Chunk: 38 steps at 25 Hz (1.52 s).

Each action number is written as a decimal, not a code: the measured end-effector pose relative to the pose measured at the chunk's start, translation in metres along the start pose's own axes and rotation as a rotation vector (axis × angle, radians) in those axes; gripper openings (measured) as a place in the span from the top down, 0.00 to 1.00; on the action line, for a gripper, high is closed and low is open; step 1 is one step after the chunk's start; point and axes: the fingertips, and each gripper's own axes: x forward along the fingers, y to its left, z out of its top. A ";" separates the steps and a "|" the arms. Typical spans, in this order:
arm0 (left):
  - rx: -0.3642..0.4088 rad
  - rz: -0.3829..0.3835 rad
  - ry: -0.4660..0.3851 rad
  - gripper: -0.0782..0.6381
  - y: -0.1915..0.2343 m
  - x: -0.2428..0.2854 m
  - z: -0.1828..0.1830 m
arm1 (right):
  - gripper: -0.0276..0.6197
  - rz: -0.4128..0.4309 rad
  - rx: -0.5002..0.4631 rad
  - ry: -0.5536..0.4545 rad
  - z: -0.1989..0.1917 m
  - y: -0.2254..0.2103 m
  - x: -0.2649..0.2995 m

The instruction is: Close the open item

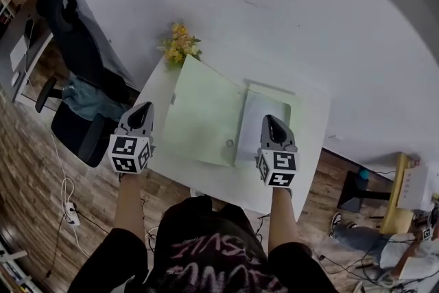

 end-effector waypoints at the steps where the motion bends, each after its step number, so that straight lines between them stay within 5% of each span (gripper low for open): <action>1: 0.000 -0.002 0.005 0.87 0.001 0.003 -0.003 | 0.92 -0.001 0.000 0.000 -0.001 0.000 0.002; 9: -0.027 -0.007 0.058 0.87 0.004 0.017 -0.035 | 0.92 0.025 -0.016 0.023 -0.011 -0.005 0.018; 18: -0.008 -0.151 0.135 0.87 -0.020 0.021 -0.062 | 0.92 0.046 0.000 0.065 -0.035 -0.001 0.029; 25: -0.048 -0.238 0.041 0.84 -0.041 0.020 -0.036 | 0.92 0.033 -0.006 0.073 -0.037 -0.010 0.020; 28: -0.022 -0.280 0.014 0.75 -0.058 0.019 -0.023 | 0.92 0.019 -0.004 0.067 -0.037 -0.019 0.011; 38: 0.049 -0.383 -0.037 0.75 -0.130 0.021 0.011 | 0.92 -0.005 0.012 0.037 -0.038 -0.052 -0.023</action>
